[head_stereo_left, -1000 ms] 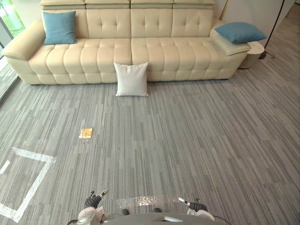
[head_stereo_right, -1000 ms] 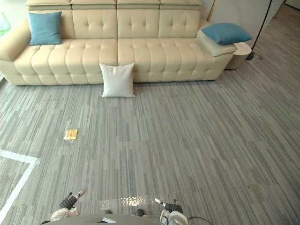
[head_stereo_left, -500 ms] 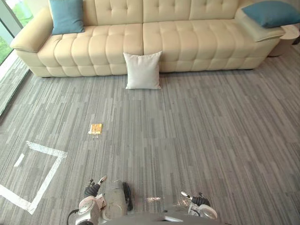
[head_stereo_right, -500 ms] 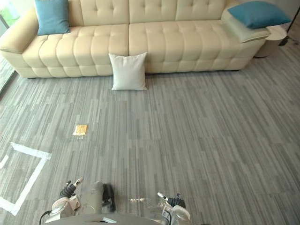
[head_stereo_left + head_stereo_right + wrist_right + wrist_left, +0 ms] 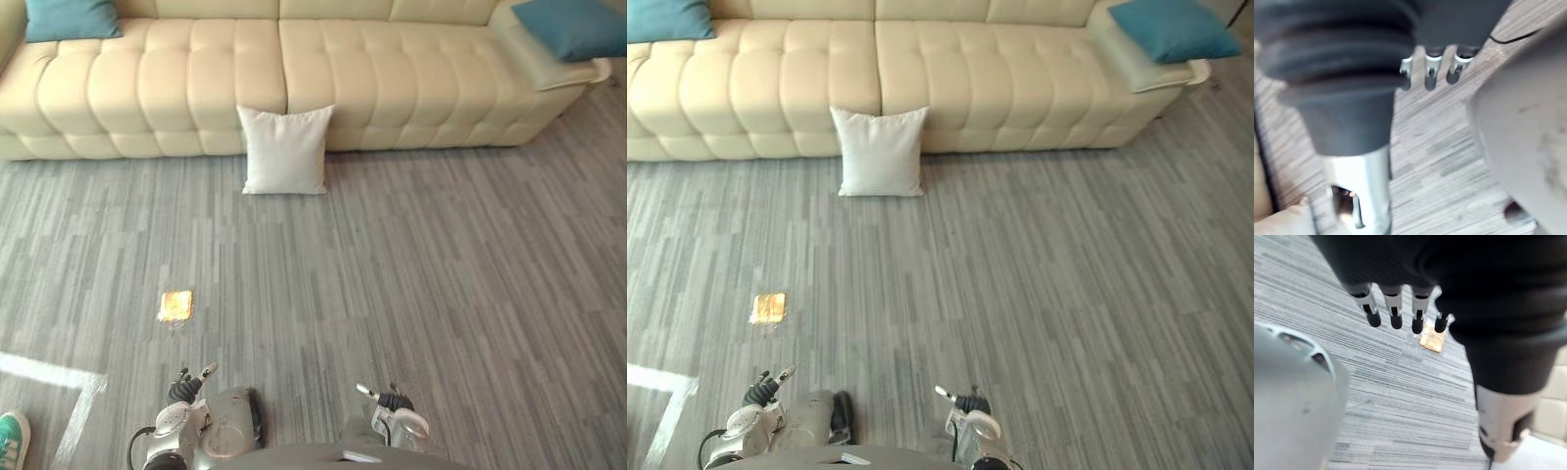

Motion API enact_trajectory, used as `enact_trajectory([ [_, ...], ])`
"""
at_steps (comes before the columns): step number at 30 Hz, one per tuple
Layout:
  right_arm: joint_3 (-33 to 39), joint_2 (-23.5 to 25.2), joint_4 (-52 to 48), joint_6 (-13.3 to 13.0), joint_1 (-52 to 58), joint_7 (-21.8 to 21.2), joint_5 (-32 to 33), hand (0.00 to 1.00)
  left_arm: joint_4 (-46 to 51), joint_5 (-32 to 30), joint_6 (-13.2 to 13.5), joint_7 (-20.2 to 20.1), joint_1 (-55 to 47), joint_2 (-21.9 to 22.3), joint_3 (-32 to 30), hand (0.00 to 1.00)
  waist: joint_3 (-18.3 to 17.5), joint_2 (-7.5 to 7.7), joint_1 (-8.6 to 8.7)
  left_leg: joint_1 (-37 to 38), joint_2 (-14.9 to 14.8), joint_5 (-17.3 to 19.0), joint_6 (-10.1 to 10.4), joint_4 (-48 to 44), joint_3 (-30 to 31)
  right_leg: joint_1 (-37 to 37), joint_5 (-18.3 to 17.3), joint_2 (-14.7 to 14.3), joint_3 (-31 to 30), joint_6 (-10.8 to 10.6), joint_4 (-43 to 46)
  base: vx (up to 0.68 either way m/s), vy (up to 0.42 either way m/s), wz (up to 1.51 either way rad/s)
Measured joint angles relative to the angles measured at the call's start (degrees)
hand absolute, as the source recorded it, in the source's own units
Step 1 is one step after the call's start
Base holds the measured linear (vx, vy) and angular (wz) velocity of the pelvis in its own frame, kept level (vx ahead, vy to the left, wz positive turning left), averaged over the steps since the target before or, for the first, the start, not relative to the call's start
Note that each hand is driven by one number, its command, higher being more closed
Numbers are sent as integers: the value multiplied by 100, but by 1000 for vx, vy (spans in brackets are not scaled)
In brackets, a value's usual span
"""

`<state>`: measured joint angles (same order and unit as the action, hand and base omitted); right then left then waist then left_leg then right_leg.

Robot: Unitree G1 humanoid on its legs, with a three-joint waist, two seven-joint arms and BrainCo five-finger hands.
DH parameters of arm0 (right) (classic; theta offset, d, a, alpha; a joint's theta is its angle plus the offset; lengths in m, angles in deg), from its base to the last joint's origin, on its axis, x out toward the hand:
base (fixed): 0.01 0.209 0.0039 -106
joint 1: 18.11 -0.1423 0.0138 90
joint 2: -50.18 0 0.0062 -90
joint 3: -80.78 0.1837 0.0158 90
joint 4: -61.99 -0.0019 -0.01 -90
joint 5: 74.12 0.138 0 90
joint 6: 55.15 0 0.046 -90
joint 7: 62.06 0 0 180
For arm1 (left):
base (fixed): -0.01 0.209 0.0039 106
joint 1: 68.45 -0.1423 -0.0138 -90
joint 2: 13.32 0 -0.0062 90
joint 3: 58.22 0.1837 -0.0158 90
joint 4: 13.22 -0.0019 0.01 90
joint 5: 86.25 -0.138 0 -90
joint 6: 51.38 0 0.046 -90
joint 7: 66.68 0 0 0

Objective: Pick up cushions and gather them together orderly.

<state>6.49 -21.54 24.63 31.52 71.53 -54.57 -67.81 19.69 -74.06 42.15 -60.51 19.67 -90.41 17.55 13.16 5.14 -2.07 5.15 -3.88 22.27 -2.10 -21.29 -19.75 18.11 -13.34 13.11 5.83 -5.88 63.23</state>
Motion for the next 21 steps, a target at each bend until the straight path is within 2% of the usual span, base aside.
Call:
enact_trajectory([
  [1, 6, -6, -89, -28, -28, -5, 1, 0, 1, 0, -2, -2, 33, 10, 16, 0, 0, -5, 27, 190, -31, 42, 94, 141, -13, 251, -116, -52, 225, 69, -356, 439, -131, -3],
  [3, 26, -63, -152, -38, 11, -25, 2, 0, -23, -2, 0, -8, 77, 43, 18, 0, 10, -36, 74, 554, -100, 100, 204, 428, -30, 744, -95, -259, 568, 152, -1459, 401, -152, 4],
  [4, 33, -105, -179, -38, -3, -85, 5, 0, -42, -6, 0, -6, 94, 93, 19, 0, 10, -97, 113, 802, -168, 108, 320, 661, 0, 885, 159, -480, 633, 286, -2500, 528, -207, 38],
  [5, 70, -154, -174, -35, 58, -102, 31, 0, -68, -17, -2, -11, 129, 163, 39, 0, 37, -155, 200, 1089, -218, 116, 336, 943, 130, 922, 790, -653, 511, 363, -3449, 717, -270, 55],
  [6, 134, -185, -186, -42, 67, -111, 60, 0, -119, -22, -4, -13, 149, 210, 67, 0, 41, -237, 277, 1240, -276, 117, 353, 1049, 239, 845, 1349, -742, 455, 396, -3665, 772, -239, 55],
  [7, 204, -294, -164, -26, -26, -105, 43, 0, -283, -145, -12, -43, 301, 380, 52, 0, 97, -491, 202, 1330, -383, -147, 368, 1197, 569, 594, 1491, -905, 617, 680, -3648, 624, -187, 36],
  [8, 284, -281, -167, -32, -50, -103, 32, 0, -278, -194, -6, -67, 358, 459, 61, 0, 107, -496, 202, 1344, -280, -375, 359, 1247, 791, 631, 1301, -831, 545, 697, -3386, 537, -156, 44],
  [9, 369, -261, -192, -26, -32, -113, 73, 0, -260, -292, 5, -68, 407, 699, 54, 0, 163, -520, 285, 1557, -225, -771, 351, 1225, 1046, 744, 950, -639, 404, 804, -2503, 376, -156, 46],
  [10, 360, -258, -299, -56, -12, -129, 79, 0, -252, -362, 23, -66, 473, 773, 40, 0, 194, -473, 332, 1670, -203, -919, 387, 1185, 1136, 979, 675, -593, 451, 770, -1987, 448, -233, 50],
  [11, 210, -241, -426, -49, 56, -129, -8, 0, -326, -462, 0, -87, 346, 762, 79, 0, -55, -596, 326, 1684, -301, -905, 418, 918, 1325, 828, 409, -710, 415, 671, -2641, 411, -264, 41],
  [12, 140, -269, -453, -49, 85, -149, -21, 0, -342, -518, -14, -91, 317, 778, 115, 0, -113, -735, 359, 1573, -473, -874, 484, 399, 1494, 659, 385, -801, 547, 733, -2636, 422, -258, 40],
  [13, 166, -301, -445, -40, 98, -145, -23, 0, -322, -568, -33, -131, 308, 784, 83, 0, -145, -810, 388, 1342, -625, -970, 632, -128, 1589, 539, 274, -866, 684, 784, -2665, 467, -241, 50],
  [14, 256, -297, -445, -29, 130, -126, -31, 0, -237, -567, -49, -138, 343, 799, 9, 0, -138, -879, 384, 754, -799, -1472, 1101, -1287, 1852, 317, 67, -949, 836, 821, -2739, 605, -229, 46],
  [15, 263, -307, -456, -16, 132, -107, -30, 0, -193, -568, -61, -138, 321, 758, -49, 0, -122, -901, 343, 181, -908, -2139, 1453, -2272, 2060, 91, -29, -954, 938, 872, -2848, 593, -212, 37],
  [16, 254, -309, -443, -12, 146, -104, -21, 0, -125, -564, -66, -141, 312, 759, -92, 0, -112, -908, 308, -226, -993, -2219, 1555, -3046, 2024, -116, -83, -1010, 964, 905, -2969, 581, -161, 9],
  [17, 240, -290, -417, -1, 152, -105, -7, 0, -7, -559, -67, -143, 316, 763, -159, 0, -76, -905, 244, -578, -1166, -2120, 1473, -3786, 1716, -540, -116, -1087, 971, 947, -3219, 447, -96, -2],
  [18, 240, -259, -371, 2, 163, -102, 1, 0, 41, -556, -63, -147, 330, 763, -182, 0, 1, -860, 205, -838, -1241, -1843, 1216, -4093, 1394, -1081, -139, -1122, 970, 970, -3575, 440, -78, -3],
  [19, 240, -253, -344, 7, 175, -101, 3, 0, 53, -556, -61, -149, 330, 762, -179, 0, 24, -816, 197, -966, -1254, -1712, 1043, -4138, 1247, -1326, -141, -1124, 984, 963, -3755, 410, -28, 12],
  [20, 232, -243, -300, 16, 176, -95, 6, 0, 142, -548, -61, -151, 328, 762, -178, 0, 15, -814, 172, -1313, -1255, -1410, 820, -4102, 991, -1736, -138, -1114, 1024, 924, -4101, 392, 22, 15],
  [21, 222, -242, -242, 22, 176, -92, 7, 0, 208, -548, -61, -149, 330, 761, -180, 0, 9, -820, 151, -1643, -1256, -1215, 739, -3855, 776, -1992, -127, -1102, 1064, 853, -4343, 374, 45, 13],
])
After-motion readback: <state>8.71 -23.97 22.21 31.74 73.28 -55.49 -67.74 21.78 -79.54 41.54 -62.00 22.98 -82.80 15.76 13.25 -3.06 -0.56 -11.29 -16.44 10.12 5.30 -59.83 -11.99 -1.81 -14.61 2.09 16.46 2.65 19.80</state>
